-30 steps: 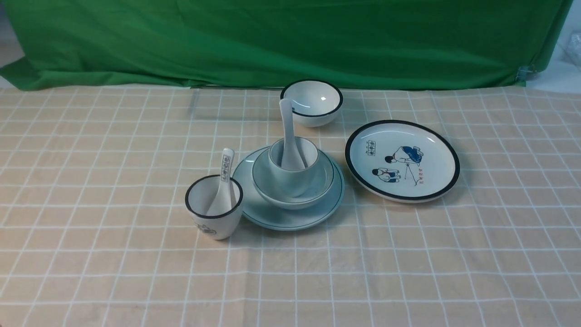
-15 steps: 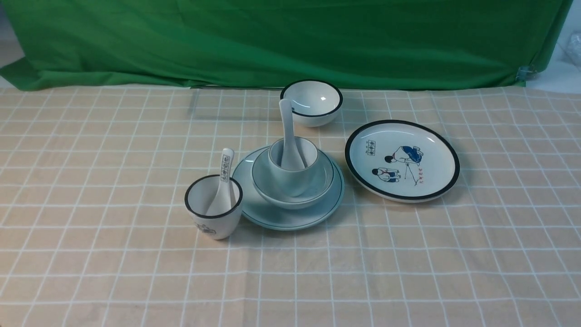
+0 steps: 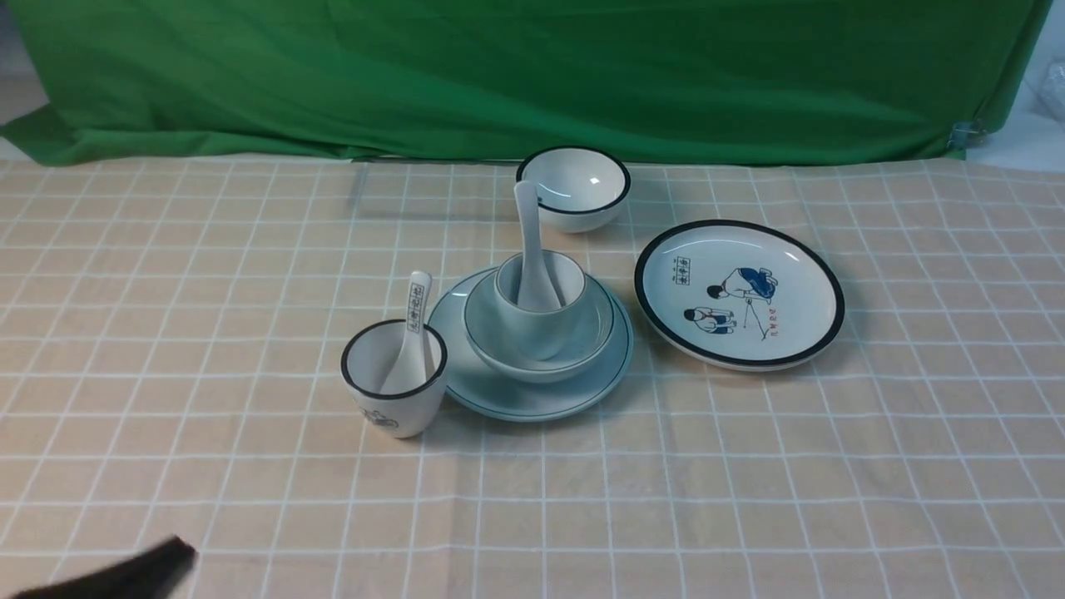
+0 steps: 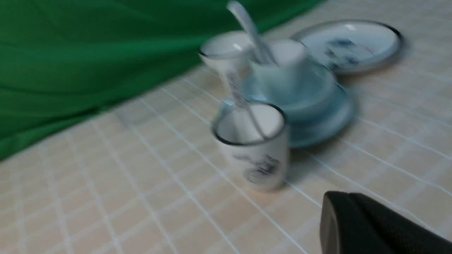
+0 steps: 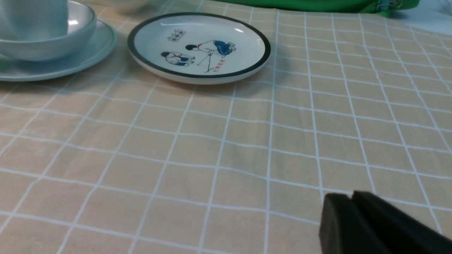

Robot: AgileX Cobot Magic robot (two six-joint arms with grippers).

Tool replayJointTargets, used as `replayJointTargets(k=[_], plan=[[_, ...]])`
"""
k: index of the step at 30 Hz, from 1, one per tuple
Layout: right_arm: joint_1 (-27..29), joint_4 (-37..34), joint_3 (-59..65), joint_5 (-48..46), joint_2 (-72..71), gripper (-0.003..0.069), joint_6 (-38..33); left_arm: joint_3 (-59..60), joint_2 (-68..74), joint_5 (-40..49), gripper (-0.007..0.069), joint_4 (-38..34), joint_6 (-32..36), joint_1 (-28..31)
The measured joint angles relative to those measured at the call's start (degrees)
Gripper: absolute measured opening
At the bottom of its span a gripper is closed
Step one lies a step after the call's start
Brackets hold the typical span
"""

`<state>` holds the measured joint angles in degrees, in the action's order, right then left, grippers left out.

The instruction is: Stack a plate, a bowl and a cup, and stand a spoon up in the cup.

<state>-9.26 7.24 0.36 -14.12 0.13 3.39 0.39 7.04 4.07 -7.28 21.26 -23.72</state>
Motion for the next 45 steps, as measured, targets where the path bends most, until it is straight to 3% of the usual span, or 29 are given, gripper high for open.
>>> replayJointTargets(k=[6,10,14,45], plan=[[0.0,0.0,0.0,-0.1,0.0,0.0085,0.0,0.0,-6.7,-5.0,0.0003,-7.8,-5.8,18.2],[0.0,0.0,0.0,-0.1,-0.1,0.009,0.0,0.0,-7.1,3.2,0.0003,-8.9,-8.5,24.4],[0.0,0.0,0.0,-0.1,-0.1,0.0095,0.0,0.0,-7.1,9.7,0.0003,-9.2,-9.1,25.2],[0.0,0.0,0.0,-0.1,-0.1,0.0169,0.0,0.0,-7.1,8.5,0.0003,-7.7,-9.2,25.3]])
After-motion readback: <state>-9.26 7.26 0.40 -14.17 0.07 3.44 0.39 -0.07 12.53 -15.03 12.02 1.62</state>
